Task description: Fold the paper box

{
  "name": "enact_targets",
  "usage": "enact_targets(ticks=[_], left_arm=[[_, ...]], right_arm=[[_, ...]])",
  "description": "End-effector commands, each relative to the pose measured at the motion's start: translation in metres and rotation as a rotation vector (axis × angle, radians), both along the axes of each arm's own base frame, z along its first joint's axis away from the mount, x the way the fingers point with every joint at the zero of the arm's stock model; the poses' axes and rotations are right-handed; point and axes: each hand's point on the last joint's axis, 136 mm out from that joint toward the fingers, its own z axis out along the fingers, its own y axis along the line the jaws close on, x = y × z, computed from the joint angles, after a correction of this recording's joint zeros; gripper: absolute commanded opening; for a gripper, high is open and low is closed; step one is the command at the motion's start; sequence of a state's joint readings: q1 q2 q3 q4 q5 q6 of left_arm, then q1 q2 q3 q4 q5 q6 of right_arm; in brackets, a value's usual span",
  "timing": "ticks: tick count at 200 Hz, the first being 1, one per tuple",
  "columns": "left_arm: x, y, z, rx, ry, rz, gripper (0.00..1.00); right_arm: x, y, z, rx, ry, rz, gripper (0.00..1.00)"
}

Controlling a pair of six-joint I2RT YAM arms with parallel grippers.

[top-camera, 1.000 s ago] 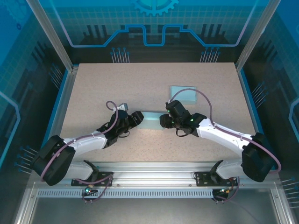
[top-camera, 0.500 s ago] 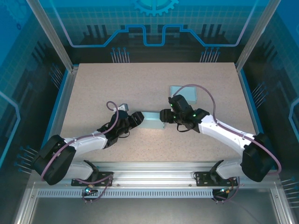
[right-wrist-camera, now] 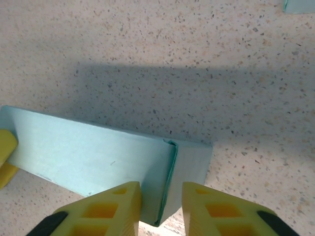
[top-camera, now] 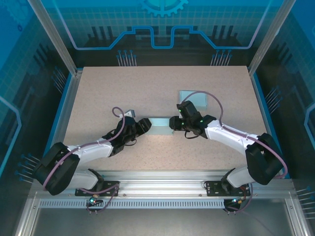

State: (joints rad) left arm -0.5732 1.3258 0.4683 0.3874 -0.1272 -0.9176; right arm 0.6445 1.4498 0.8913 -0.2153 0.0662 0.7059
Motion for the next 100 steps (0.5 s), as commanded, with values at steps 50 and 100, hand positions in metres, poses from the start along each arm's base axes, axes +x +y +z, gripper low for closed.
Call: enact_targets(ticks=[50,100], left_arm=[[-0.03,0.041,-0.033,0.153,0.14,0.012,0.59],[-0.035,0.043,-0.039,0.1,0.166,-0.007,0.46]], right_arm=[[-0.027,-0.03,-0.055,-0.083,0.147,-0.053,0.26],[-0.026,-0.029,-0.058,-0.087,0.156,-0.049,0.25]])
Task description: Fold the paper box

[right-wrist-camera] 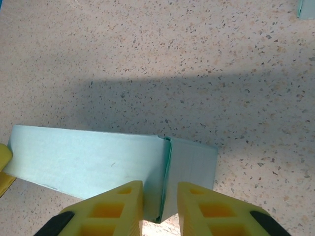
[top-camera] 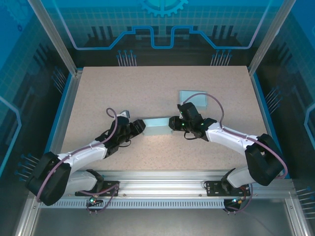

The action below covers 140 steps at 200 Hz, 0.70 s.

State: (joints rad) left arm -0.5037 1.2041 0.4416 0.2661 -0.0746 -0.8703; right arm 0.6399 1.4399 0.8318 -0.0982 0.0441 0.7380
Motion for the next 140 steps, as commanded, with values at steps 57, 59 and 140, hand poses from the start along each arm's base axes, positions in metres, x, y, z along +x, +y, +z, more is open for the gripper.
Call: enact_targets(ticks=[57,59,140], left_arm=[[-0.037,0.022,-0.063,0.076,0.203,-0.013,0.25],[-0.037,0.023,-0.063,0.077,0.203,-0.014,0.25],[0.007,0.014,0.046,0.309,-0.192,-0.177,0.77]], right_arm=[[-0.032,-0.033,-0.061,-0.15,0.2,-0.023,0.18],[-0.032,-0.032,-0.061,-0.147,0.2,-0.021,0.18],[-0.025,-0.023,-0.052,-0.132,0.184,0.001,0.18]])
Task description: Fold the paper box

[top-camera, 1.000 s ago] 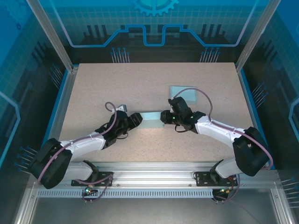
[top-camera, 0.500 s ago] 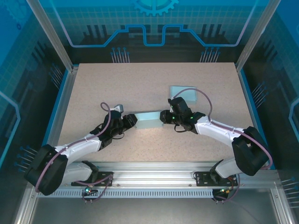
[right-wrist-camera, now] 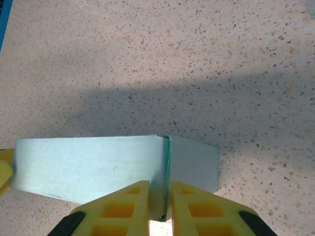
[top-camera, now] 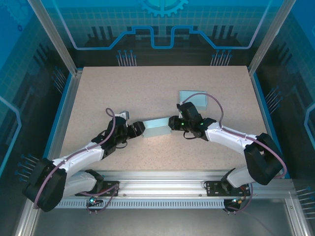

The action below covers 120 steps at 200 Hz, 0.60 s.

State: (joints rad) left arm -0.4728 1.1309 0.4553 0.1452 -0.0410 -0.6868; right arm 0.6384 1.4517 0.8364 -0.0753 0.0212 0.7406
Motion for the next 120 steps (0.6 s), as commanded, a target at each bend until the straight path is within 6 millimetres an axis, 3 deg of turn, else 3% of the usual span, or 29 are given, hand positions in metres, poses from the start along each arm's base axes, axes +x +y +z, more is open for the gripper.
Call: enact_targets(ticks=[1,33,66,96,120], left_arm=[[0.016,0.004,0.042,0.176,-0.164,-0.09,0.77],[0.016,-0.028,0.076,0.331,-0.392,-0.412,0.79],[-0.018,-0.065,0.067,0.431,-0.547,-0.871,0.87],[-0.009,-0.068,0.065,0.531,-0.616,-0.942,0.89],[0.002,-0.071,0.055,0.588,-0.578,-1.001,0.92]], right_arm=[[-0.027,-0.029,-0.054,-0.157,0.185,-0.009,0.18],[-0.024,-0.026,-0.048,-0.149,0.177,-0.006,0.18],[-0.022,-0.022,-0.041,-0.146,0.164,0.004,0.18],[-0.022,-0.022,-0.038,-0.151,0.159,0.007,0.18],[-0.023,-0.022,-0.037,-0.15,0.158,0.008,0.18]])
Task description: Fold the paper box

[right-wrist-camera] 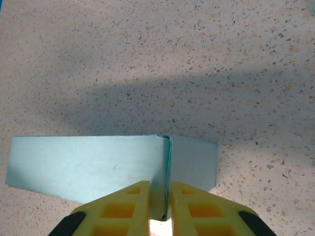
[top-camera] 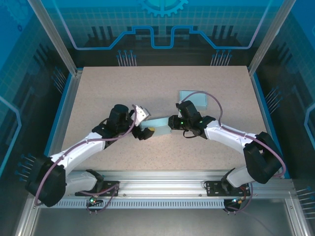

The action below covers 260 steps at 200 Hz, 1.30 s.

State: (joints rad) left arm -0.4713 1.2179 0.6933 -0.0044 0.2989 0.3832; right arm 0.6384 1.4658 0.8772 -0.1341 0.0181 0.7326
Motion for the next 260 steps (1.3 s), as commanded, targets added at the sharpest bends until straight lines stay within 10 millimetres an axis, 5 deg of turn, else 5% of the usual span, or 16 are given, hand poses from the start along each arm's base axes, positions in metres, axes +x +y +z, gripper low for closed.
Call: enact_targets(ticks=[1,125,175,197,229,260], left_arm=[[0.006,-0.009,0.003,0.095,-0.067,-0.141,0.92],[0.023,-0.014,-0.05,0.265,0.129,-0.207,0.87],[0.033,-0.012,-0.06,0.31,0.143,-0.195,0.59],[0.035,-0.011,-0.06,0.328,0.116,-0.199,0.5],[0.041,-0.008,-0.053,0.345,0.025,-0.197,0.36],[0.056,-0.002,-0.041,0.395,-0.137,-0.164,0.32]], right_arm=[[-0.023,-0.022,-0.038,-0.129,0.133,0.0,0.18],[-0.023,-0.023,-0.029,-0.133,0.115,0.006,0.18],[-0.027,-0.023,-0.024,-0.135,0.105,0.026,0.22],[-0.022,-0.018,-0.002,-0.109,0.065,0.028,0.25],[-0.024,-0.026,0.022,-0.108,0.02,0.022,0.42],[-0.031,-0.053,0.056,-0.158,-0.05,-0.032,0.86]])
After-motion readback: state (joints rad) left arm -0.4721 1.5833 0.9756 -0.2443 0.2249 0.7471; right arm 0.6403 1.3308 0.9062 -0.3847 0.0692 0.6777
